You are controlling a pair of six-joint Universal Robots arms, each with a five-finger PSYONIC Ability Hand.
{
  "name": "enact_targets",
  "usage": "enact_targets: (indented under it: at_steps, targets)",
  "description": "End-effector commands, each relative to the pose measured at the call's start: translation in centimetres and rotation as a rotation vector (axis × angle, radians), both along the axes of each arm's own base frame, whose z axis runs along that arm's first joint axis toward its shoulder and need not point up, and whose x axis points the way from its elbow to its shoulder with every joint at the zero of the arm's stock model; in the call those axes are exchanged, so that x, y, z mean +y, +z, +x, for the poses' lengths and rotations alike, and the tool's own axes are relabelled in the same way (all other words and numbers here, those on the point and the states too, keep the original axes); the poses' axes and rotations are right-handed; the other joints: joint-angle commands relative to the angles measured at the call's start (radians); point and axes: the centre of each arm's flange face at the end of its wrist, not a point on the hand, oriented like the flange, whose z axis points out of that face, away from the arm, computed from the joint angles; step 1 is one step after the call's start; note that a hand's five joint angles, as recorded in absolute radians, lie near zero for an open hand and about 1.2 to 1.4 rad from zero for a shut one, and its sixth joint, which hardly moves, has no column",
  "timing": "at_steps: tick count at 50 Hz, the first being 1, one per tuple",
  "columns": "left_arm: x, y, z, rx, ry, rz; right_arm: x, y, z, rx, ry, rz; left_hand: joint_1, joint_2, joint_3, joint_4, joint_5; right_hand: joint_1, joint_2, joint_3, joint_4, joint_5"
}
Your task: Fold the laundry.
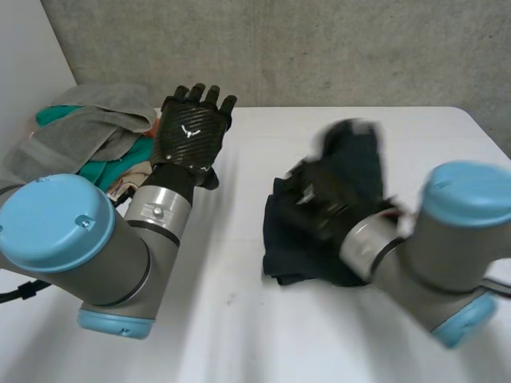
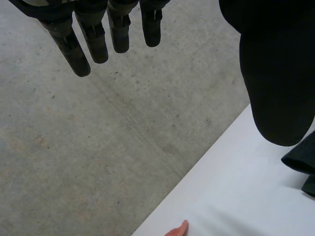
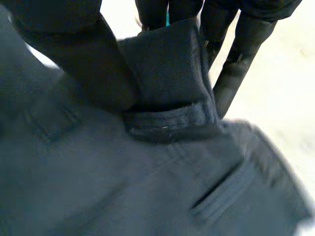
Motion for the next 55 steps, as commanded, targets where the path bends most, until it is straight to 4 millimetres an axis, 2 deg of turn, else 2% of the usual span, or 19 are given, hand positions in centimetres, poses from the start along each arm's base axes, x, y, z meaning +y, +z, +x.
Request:
enact_targets:
  at_steps: [1,4,5,8,9,11,12,14,16,19,21,24,30,35,40,46,52,54,55]
  targets:
    - [-0.1,1.1,0.1,0.02,0.002,-0.026,2.7,-1.3,1.4,0.066,0.083,0.032,-0.015,-0.035,-0.034,-0.028,-0.049,-0.736,-0.766,-0.775,-0.779,-0.774]
    - [-0.5,2.1,-0.2,0.049,0.001,-0.053,1.9,1.0,0.9,-0.023,0.016,0.057,-0.015,-0.035,-0.034,-0.028,-0.049,-0.736,-0.766,-0.775,-0.779,-0.774]
    - [-0.7,2.4,-0.3,0.062,0.001,-0.06,1.1,3.2,0.0,-0.129,-0.048,0.106,-0.015,-0.035,-0.034,-0.028,-0.049,-0.736,-0.766,-0.775,-0.779,-0.774]
    - [-1.4,4.0,-0.9,0.117,-0.012,-0.079,-0.5,5.6,-1.9,-0.315,-0.146,0.234,-0.015,-0.035,-0.034,-0.028,-0.049,-0.736,-0.766,-0.775,-0.779,-0.774]
    - [-1.5,4.6,-1.1,0.137,-0.018,-0.087,-1.5,6.9,-3.2,-0.437,-0.203,0.318,-0.015,-0.035,-0.034,-0.028,-0.049,-0.736,-0.766,-0.775,-0.779,-0.774]
    - [-1.9,5.5,-1.7,0.184,-0.037,-0.084,-2.3,8.1,-4.3,-0.547,-0.255,0.394,-0.015,-0.035,-0.034,-0.028,-0.049,-0.736,-0.766,-0.775,-0.779,-0.774]
    - [-2.2,5.6,-2.1,0.198,-0.048,-0.063,-3.1,8.9,-5.4,-0.636,-0.298,0.456,-0.015,-0.035,-0.034,-0.028,-0.049,-0.736,-0.766,-0.775,-0.779,-0.774]
    - [-2.6,5.4,-2.7,0.204,-0.063,-0.023,-3.7,9.3,-6.5,-0.686,-0.34,0.496,-0.015,-0.035,-0.034,-0.028,-0.049,-0.736,-0.766,-0.775,-0.779,-0.774]
    - [-2.5,5.0,-3.4,0.2,-0.079,0.022,-4.9,9.0,-8.3,-0.682,-0.428,0.521,-0.014,-0.034,-0.034,-0.027,-0.048,-0.736,-0.766,-0.775,-0.779,-0.774]
    - [-1.4,3.3,-5.9,0.162,-0.153,0.142,-6.4,7.8,-9.8,-0.631,-0.528,0.555,-0.014,-0.034,-0.034,-0.027,-0.048,-0.736,-0.766,-0.775,-0.779,-0.774]
    - [-0.7,1.7,-7.4,0.123,-0.21,0.231,-7.1,7.0,-10.0,-0.601,-0.56,0.576,-0.014,-0.034,-0.034,-0.027,-0.048,-0.736,-0.766,-0.775,-0.779,-0.774]
    - [0.0,-0.9,-8.5,0.062,-0.241,0.349,-8.2,5.6,-9.7,-0.552,-0.586,0.616,-0.009,-0.028,-0.028,-0.021,-0.042,-0.736,-0.766,-0.775,-0.779,-0.774]
    - [1.7,-4.4,-10.0,-0.02,-0.263,0.456,-9.3,2.8,-9.2,-0.493,-0.594,0.701,0.009,-0.011,-0.01,-0.004,-0.024,-0.736,-0.766,-0.775,-0.779,-0.774]
    - [1.9,-6.6,-9.8,-0.069,-0.209,0.497,-10.0,0.1,-8.7,-0.444,-0.574,0.758,0.012,-0.008,-0.007,-0.001,-0.021,-0.736,-0.766,-0.775,-0.779,-0.774]
    - [1.8,-8.9,-8.6,-0.179,-0.111,0.547,-10.1,-2.2,-8.5,-0.376,-0.564,0.775,0.012,-0.008,-0.007,-0.001,-0.021,-0.736,-0.766,-0.775,-0.779,-0.774]
    - [1.9,-9.8,-7.9,-0.287,-0.08,0.539,-10.2,-4.1,-8.7,-0.281,-0.57,0.737,0.009,-0.011,-0.01,-0.004,-0.024,-0.736,-0.766,-0.775,-0.779,-0.774]
    - [2.3,-10.1,-7.6,-0.323,-0.087,0.552,-10.6,-3.0,-8.9,-0.28,-0.591,0.687,0.003,-0.017,-0.016,-0.01,-0.03,-0.736,-0.766,-0.775,-0.779,-0.774]
    - [2.6,-9.7,-7.7,-0.318,-0.096,0.551,-10.8,-1.6,-9.3,-0.305,-0.599,0.658,0.0,-0.02,-0.019,-0.013,-0.033,-0.736,-0.766,-0.775,-0.779,-0.774]
    - [2.6,-8.9,-7.7,-0.304,-0.102,0.539,-10.6,-1.2,-9.3,-0.308,-0.597,0.651,-0.003,-0.022,-0.022,-0.016,-0.036,-0.736,-0.766,-0.775,-0.779,-0.774]
